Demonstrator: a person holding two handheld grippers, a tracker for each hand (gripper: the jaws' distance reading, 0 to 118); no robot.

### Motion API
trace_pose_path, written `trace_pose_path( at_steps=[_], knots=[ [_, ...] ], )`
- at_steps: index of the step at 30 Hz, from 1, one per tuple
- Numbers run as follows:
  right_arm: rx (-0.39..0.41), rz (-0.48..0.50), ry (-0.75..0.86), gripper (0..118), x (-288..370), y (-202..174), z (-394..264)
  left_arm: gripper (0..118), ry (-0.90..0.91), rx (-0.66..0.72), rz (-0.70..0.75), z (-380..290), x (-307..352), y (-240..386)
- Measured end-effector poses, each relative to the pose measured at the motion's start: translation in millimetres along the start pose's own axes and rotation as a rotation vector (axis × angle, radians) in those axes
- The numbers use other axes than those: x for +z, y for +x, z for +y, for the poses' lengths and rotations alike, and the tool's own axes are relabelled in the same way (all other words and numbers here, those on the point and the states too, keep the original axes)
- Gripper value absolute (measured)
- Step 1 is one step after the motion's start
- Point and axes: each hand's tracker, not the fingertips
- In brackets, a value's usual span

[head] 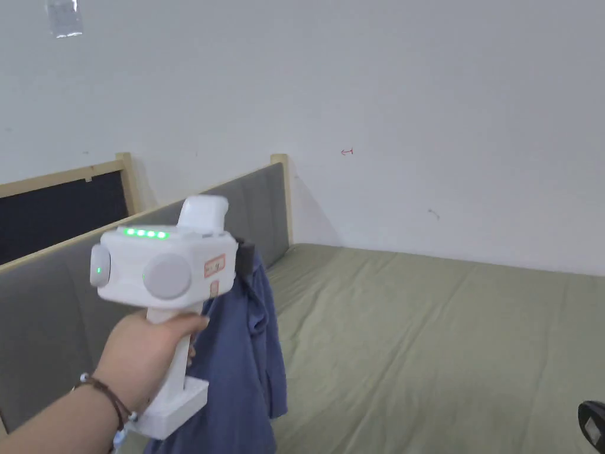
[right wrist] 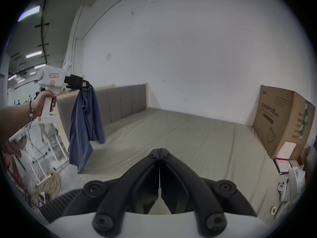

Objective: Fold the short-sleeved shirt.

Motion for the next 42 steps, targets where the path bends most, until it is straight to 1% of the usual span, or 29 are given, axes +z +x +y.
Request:
trace_pose_path(
  at_steps=[3,6,8,11,13,14,15,19,20,22,25,26,27,28,29,30,31,32,34,37,40,42],
  knots=[
    [-0.046,-0.025,0.051,0,13.0,12.3,10.3,5,0.036,-0.049,-0.134,42.3,5.0,52.2],
    [-0.07,-0.077,0.068,0,25.7,24.7,18.0,5,0.012,-0.061,-0.293,67.3,-2.1,108.3],
    [-0.08,-0.117,0.079,0,35.6,32.8,19.1,5,-0.036,-0.057,-0.375,74.1,-14.7,142.2],
    [-0.102,-0.171,0.097,0,52.7,46.1,14.7,5,-0.18,-0.017,-0.493,67.4,-45.6,193.3],
    [-0.123,-0.206,0.092,0,61.8,55.4,9.5,5,-0.357,0.028,-0.549,45.7,-79.2,225.5],
    [-0.136,-0.223,0.086,0,65.8,59.0,5.8,5,-0.478,0.051,-0.568,30.8,-96.7,240.7],
    [-0.154,-0.235,0.072,0,68.4,63.2,1.2,5,-0.609,0.087,-0.578,9.7,-115.7,256.1],
    [-0.218,-0.263,0.011,0,72.2,80.1,-18.1,5,-1.002,0.255,-0.592,-99.5,-172.2,301.5],
    [-0.222,-0.27,0.001,0,72.6,82.8,-22.6,5,-1.074,0.285,-0.584,-126.1,-178.1,309.6],
    [-0.226,-0.277,-0.017,0,73.5,87.4,-30.4,5,-1.154,0.295,-0.563,-165.0,-183.9,321.6],
    [-0.221,-0.285,-0.053,0,71.7,91.9,-37.4,6,-1.189,0.324,-0.529,-190.8,-187.8,325.1],
    [-0.22,-0.287,-0.061,0,71.2,92.3,-38.8,9,-1.218,0.36,-0.514,-193.9,-189.9,323.3],
    [-0.221,-0.286,-0.067,0,70.2,92.7,-40.1,28,-1.243,0.386,-0.505,-195.6,-192.1,321.0],
    [-0.224,-0.284,-0.069,0,68.9,93.1,-41.2,62,-1.263,0.398,-0.498,-197.2,-194.8,319.5],
    [-0.231,-0.279,-0.071,0,67.0,93.2,-42.5,99,-1.269,0.386,-0.498,-198.0,-191.3,316.1],
    [-0.241,-0.275,-0.073,0,65.1,92.9,-43.5,109,-1.268,0.371,-0.496,-199.0,-188.7,315.0],
    [-0.249,-0.271,-0.074,0,63.3,92.6,-44.2,103,-1.256,0.357,-0.49,-198.6,-187.5,312.8],
    [-0.259,-0.264,-0.074,0,61.0,92.2,-45.2,102,-1.258,0.355,-0.488,-202.0,-187.1,309.9],
    [-0.27,-0.255,-0.078,0,57.0,91.3,-46.6,104,-1.281,0.352,-0.483,-208.2,-184.5,303.7],
    [-0.268,-0.244,-0.085,0,52.9,88.6,-46.0,108,-1.203,0.343,-0.574,-206.8,-178.3,296.1],
    [-0.241,-0.241,-0.071,0,52.5,85.5,-42.3,108,-1.041,0.383,-0.653,-188.6,-160.6,279.9],
    [-0.219,-0.261,-0.036,0,53.5,83.6,-38.9,108,-0.846,0.38,-0.676,-168.2,-137.2,262.9]
  ],
)
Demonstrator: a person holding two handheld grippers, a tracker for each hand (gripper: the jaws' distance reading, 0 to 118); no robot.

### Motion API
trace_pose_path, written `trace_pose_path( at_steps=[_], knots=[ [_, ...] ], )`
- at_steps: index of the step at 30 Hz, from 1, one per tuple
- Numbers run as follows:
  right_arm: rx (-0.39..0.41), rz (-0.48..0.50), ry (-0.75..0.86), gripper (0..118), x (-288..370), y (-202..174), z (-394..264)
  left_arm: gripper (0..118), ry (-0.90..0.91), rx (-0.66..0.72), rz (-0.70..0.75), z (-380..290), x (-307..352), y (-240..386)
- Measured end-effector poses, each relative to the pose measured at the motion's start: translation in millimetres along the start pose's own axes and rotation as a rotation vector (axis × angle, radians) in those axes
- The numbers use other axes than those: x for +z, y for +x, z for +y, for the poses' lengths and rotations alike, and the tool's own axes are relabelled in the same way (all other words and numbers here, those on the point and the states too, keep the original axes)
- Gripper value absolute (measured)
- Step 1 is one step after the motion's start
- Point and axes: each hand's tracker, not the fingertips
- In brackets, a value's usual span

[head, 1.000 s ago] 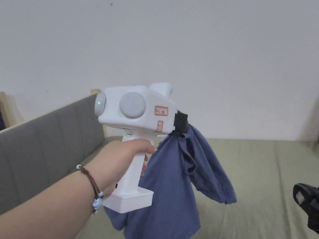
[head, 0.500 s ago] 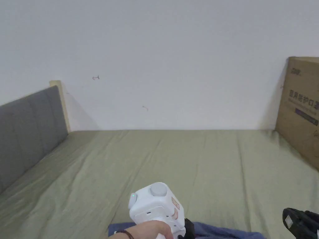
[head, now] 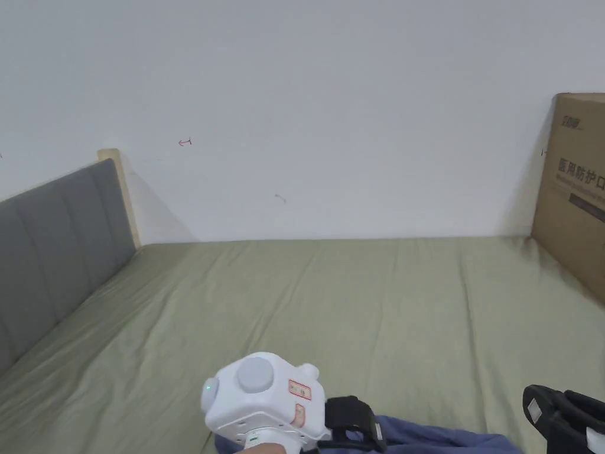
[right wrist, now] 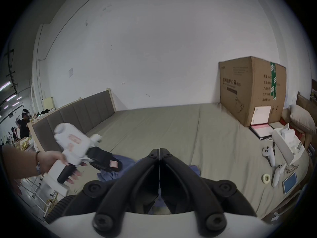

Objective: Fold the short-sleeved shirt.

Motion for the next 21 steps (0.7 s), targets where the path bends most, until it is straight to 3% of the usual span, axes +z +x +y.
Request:
trace_pose_path(
  at_steps=[2,5,7,8,9,10,13,17,21],
  knots=[
    [-0.001,-0.014,0.05,0,0.7,-1.2,1.1,107,0.229,-0.094,0.024,-15.6,34.3,6.5],
    [-0.027,-0.034,0.11,0,-1.6,-2.5,-1.7,102,0.555,-0.215,0.205,-54.5,79.2,12.6],
    [-0.044,-0.055,0.141,0,-4.5,-4.0,-5.5,70,0.709,-0.229,0.323,-81.4,96.9,12.2],
    [-0.052,-0.066,0.156,0,-6.6,-4.4,-8.3,44,0.772,-0.227,0.364,-93.2,104.5,10.8],
    [-0.057,-0.074,0.163,0,-8.4,-5.1,-10.3,9,0.804,-0.22,0.389,-102.0,109.6,8.6],
    [-0.059,-0.082,0.167,0,-9.8,-6.2,-11.1,3,0.837,-0.21,0.43,-110.6,114.8,7.0],
    [-0.069,-0.098,0.177,0,-11.7,-9.4,-11.0,2,0.9,-0.195,0.414,-125.2,127.1,-0.9],
    [-0.08,-0.094,0.18,0,-14.1,-11.6,-4.3,2,0.938,-0.286,0.47,-121.5,141.6,5.2],
    [-0.084,-0.107,0.174,0,-20.8,-14.4,8.7,2,0.816,-0.232,0.453,-68.7,155.5,3.3]
  ],
)
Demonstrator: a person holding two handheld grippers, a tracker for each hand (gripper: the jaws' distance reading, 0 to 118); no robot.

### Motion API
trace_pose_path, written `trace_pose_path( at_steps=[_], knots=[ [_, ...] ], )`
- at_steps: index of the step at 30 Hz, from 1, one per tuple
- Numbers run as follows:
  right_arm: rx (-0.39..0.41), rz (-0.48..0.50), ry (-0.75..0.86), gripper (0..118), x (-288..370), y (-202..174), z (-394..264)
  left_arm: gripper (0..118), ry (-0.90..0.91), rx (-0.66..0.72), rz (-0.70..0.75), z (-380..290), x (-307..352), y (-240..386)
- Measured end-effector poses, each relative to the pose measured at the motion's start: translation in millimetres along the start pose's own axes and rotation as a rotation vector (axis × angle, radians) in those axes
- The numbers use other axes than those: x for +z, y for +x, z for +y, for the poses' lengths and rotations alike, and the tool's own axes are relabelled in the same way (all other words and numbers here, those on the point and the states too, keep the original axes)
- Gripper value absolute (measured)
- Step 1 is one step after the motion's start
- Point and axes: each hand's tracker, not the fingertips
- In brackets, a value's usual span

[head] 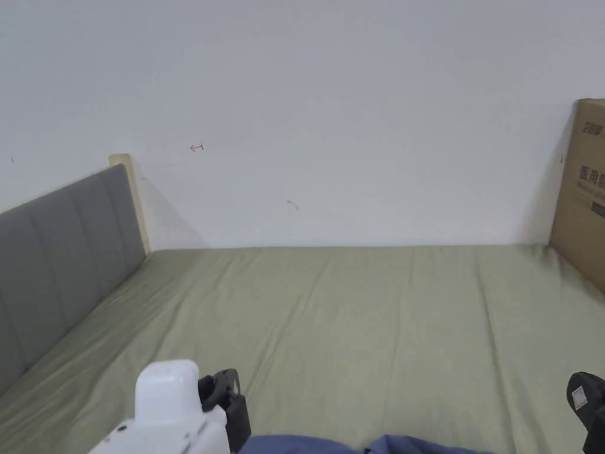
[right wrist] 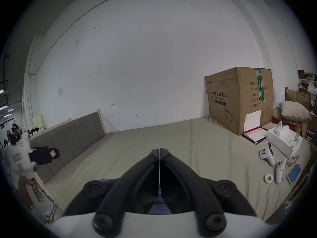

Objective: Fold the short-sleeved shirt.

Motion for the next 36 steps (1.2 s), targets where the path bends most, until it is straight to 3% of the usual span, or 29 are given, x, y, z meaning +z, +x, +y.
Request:
trace_pose_path(
  at_steps=[2,5,8,11,14,15,17,20,23,24,25,28,29,30,31,33,36],
  knots=[
    [-0.006,0.005,-0.011,0,-4.7,-1.3,4.2,2,-0.208,0.019,0.007,22.0,-41.2,-11.3],
    [0.006,0.019,-0.037,0,-14.2,-3.6,6.2,2,-0.603,0.068,-0.099,24.7,-126.1,-40.6],
    [0.022,0.024,-0.077,0,-29.7,-4.6,3.5,4,-0.754,0.15,-0.092,-5.0,-194.1,-65.1],
    [0.029,0.042,-0.123,0,-48.2,-1.8,-1.3,62,-0.728,0.145,0.012,-36.2,-230.4,-79.5],
    [0.049,0.033,-0.155,0,-63.0,1.1,-8.0,88,-0.772,0.111,0.054,-67.8,-255.6,-83.2],
    [0.05,0.029,-0.161,0,-66.0,2.8,-10.7,118,-0.797,0.106,0.075,-79.3,-264.3,-82.9],
    [0.038,0.02,-0.181,0,-72.3,6.0,-15.0,112,-0.79,0.101,0.064,-95.1,-279.3,-81.1],
    [0.018,0.024,-0.21,0,-79.0,11.8,-19.7,112,-0.832,0.039,0.077,-120.6,-290.9,-72.0],
    [0.028,0.01,-0.229,0,-86.6,17.7,-23.2,113,-0.8,-0.156,0.04,-136.7,-278.3,-47.3],
    [0.026,0.008,-0.238,0,-89.4,21.4,-24.3,105,-0.757,-0.254,0.015,-138.5,-268.1,-36.5],
    [0.021,0.003,-0.252,0,-93.7,26.5,-26.3,86,-0.712,-0.31,-0.04,-137.8,-252.6,-23.6],
    [-0.002,0.004,-0.34,0,-109.1,40.8,-31.7,3,-0.652,-0.408,-0.107,-128.3,-224.0,-4.0],
    [-0.016,0.01,-0.387,1,-118.9,47.0,-33.3,2,-0.66,-0.334,-0.208,-122.4,-217.0,-4.6],
    [-0.03,0.013,-0.423,9,-128.4,52.9,-35.5,2,-0.649,-0.252,-0.256,-112.9,-209.6,-6.1],
    [-0.044,0.016,-0.459,33,-137.2,59.7,-38.1,2,-0.623,-0.195,-0.279,-106.8,-202.8,-6.8],
    [-0.09,0.029,-0.61,109,-165.4,73.8,-45.2,2,-0.528,-0.146,-0.243,-91.2,-183.4,-9.9],
    [-0.227,-0.044,-0.747,112,-206.1,99.8,-68.5,2,-0.377,-0.102,-0.231,-63.1,-152.7,-21.0]
  ],
)
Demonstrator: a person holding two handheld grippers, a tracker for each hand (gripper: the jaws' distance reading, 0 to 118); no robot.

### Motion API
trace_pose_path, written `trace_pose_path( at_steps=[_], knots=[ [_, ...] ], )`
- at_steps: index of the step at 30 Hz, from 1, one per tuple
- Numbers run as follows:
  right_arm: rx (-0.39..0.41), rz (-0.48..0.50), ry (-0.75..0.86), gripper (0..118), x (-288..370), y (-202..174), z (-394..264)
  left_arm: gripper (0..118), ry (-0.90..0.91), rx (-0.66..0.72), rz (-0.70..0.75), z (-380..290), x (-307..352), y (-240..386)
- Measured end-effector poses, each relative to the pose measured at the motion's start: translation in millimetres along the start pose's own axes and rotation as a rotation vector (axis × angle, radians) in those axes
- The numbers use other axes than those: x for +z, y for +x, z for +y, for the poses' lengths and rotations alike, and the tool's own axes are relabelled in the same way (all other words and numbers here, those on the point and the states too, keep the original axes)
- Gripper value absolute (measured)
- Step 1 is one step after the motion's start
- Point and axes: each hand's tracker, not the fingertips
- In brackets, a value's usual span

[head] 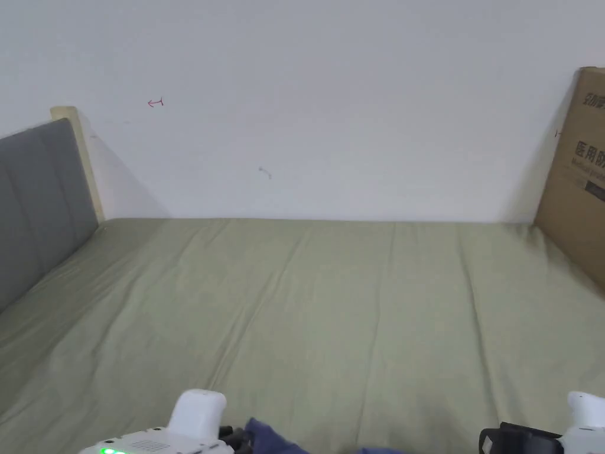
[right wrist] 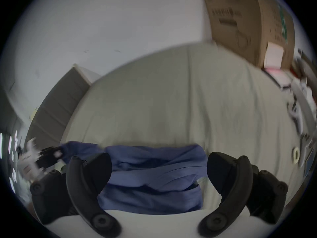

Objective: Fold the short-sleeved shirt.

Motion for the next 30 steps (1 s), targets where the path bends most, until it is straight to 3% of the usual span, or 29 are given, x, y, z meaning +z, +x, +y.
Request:
trace_pose_path(
  at_steps=[3,6,7,9,10,11,13,14,15,17,20,25,30],
  knots=[
    [-0.085,-0.135,-0.13,112,-53.3,27.4,16.4,2,0.093,0.04,0.006,12.6,31.4,-5.8],
    [-0.05,-0.241,-0.237,106,-87.8,43.8,18.5,2,0.1,0.044,0.011,24.0,49.4,-10.9],
    [-0.018,-0.236,-0.274,104,-92.2,44.2,13.9,2,0.099,0.043,0.016,26.0,53.0,-12.6],
    [0.164,-0.296,-0.265,94,-84.0,26.1,5.4,2,0.089,0.032,0.033,28.1,58.3,-17.2],
    [0.235,-0.268,-0.233,86,-75.3,17.7,2.2,2,0.084,0.028,0.038,29.6,57.3,-17.5],
    [0.28,-0.196,-0.235,67,-65.6,7.4,-3.1,2,0.078,0.023,0.046,30.0,57.9,-19.0],
    [0.317,-0.082,-0.27,3,-54.0,-0.6,-5.4,2,0.077,0.015,0.058,29.3,60.7,-22.4],
    [0.344,-0.16,-0.216,4,-39.6,-5.1,-5.5,2,0.076,0.021,0.062,29.3,59.9,-23.9],
    [0.334,-0.154,-0.171,4,-25.3,-7.5,-1.9,2,0.078,0.033,0.063,29.8,61.8,-25.8],
    [0.176,0.024,-0.094,4,11.1,-0.7,14.5,2,0.092,0.065,0.059,33.6,70.3,-29.9],
    [0.073,0.083,0.04,4,71.2,1.1,42.5,2,0.147,0.082,0.074,47.8,89.5,-32.5],
    [0.16,0.055,0.21,4,164.8,-17.3,80.6,2,0.273,0.086,0.12,87.1,128.7,-42.4],
    [0.168,0.009,0.328,4,223.9,-18.4,117.7,2,0.349,0.063,0.13,135.2,159.1,-40.7]
  ],
)
